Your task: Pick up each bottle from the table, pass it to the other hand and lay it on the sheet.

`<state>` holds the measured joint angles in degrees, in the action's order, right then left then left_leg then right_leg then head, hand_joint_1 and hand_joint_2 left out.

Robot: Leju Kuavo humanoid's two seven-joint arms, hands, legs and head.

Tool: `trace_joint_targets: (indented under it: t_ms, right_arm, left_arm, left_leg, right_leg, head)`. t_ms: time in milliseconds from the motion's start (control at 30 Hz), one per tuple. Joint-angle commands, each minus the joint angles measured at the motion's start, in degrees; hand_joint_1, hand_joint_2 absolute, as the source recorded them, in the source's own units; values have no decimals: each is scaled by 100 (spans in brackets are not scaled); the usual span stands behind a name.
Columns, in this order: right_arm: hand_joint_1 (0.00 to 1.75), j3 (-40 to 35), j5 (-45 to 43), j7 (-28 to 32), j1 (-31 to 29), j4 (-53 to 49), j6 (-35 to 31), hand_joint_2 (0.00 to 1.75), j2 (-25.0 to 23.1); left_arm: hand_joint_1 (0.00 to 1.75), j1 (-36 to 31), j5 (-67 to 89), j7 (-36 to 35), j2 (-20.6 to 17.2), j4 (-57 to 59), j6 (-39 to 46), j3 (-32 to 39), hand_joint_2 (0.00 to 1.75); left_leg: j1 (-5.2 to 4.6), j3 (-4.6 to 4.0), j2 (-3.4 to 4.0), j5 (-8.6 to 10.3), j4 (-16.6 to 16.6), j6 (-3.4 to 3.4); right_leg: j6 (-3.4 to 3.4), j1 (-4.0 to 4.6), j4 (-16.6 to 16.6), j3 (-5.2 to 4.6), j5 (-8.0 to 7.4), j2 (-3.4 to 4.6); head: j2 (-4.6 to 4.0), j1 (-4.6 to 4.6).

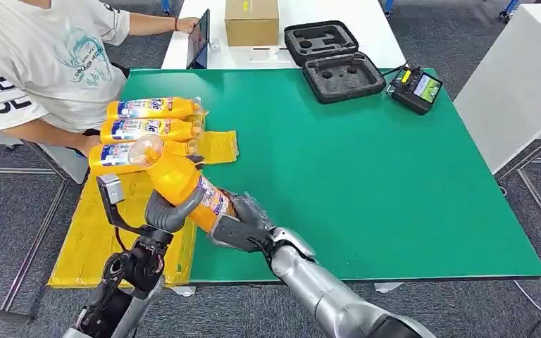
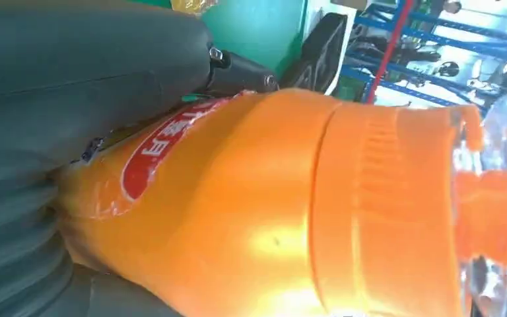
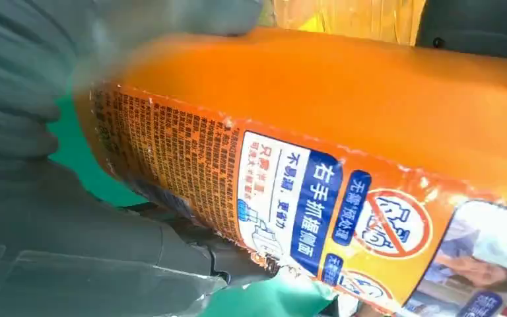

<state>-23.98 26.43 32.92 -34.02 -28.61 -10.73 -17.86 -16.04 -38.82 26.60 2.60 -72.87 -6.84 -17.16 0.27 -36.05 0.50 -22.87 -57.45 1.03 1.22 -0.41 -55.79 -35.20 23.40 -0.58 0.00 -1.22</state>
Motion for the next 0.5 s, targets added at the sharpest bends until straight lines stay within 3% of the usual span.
trace_joint_targets:
  t_ms: [33, 200, 233, 267, 333, 367, 500]
  right_arm:
    - [175, -331, 98, -89, -88, 400, 165, 175, 44]
    - [175, -199, 61, -1, -41, 250, 53, 175, 45]
    - [12, -147, 28, 43, -32, 202, -8, 175, 31]
    - [0, -81, -2, 131, -21, 126, -88, 175, 2]
    - [0, -48, -15, 255, -16, 15, -227, 175, -9]
    - [0, 25, -104, 414, 1, -132, -256, 0, -27]
    - [0, 28, -118, 380, 5, -245, -203, 0, -18]
  left_arm:
    - [175, -388, 472, 33, 74, 121, -103, -301, 175]
    - [175, -449, 779, 29, -14, 282, -93, -440, 175]
    - [175, -453, 779, 29, -4, 301, -85, -417, 175]
    - [175, -475, 969, 150, -13, 291, 67, -388, 175]
    - [175, -513, 1055, 220, -12, 275, 201, -333, 175]
    - [175, -559, 1206, 328, -9, 246, 396, -277, 175]
    - [175, -590, 1207, 318, -25, 225, 403, -230, 175]
  left_leg:
    - [4, 11, -21, -4, -1, -3]
    - [6, 30, -29, -13, -2, -5]
    - [6, 24, -29, -10, -2, -5]
    - [3, 16, -24, -4, 2, -4]
    - [5, 23, -24, -9, -1, -5]
    - [4, 13, -19, -5, -1, -4]
    - [2, 4, -9, -2, -1, -3]
  right_leg:
    - [-2, 3, 1, 18, 9, -16]
    - [-3, 5, 1, 39, 19, -20]
    - [-3, 5, 2, 33, 16, -20]
    - [-2, 3, 3, 21, 11, -17]
    - [-3, 4, 1, 29, 14, -15]
    - [-3, 3, 0, 17, 9, -11]
    - [-2, 2, -1, 5, 3, -3]
  head:
    - [0, -2]
    - [0, -2]
    - [0, 0]
    - [0, -2]
    - [0, 0]
    - [0, -2]
    - [0, 0]
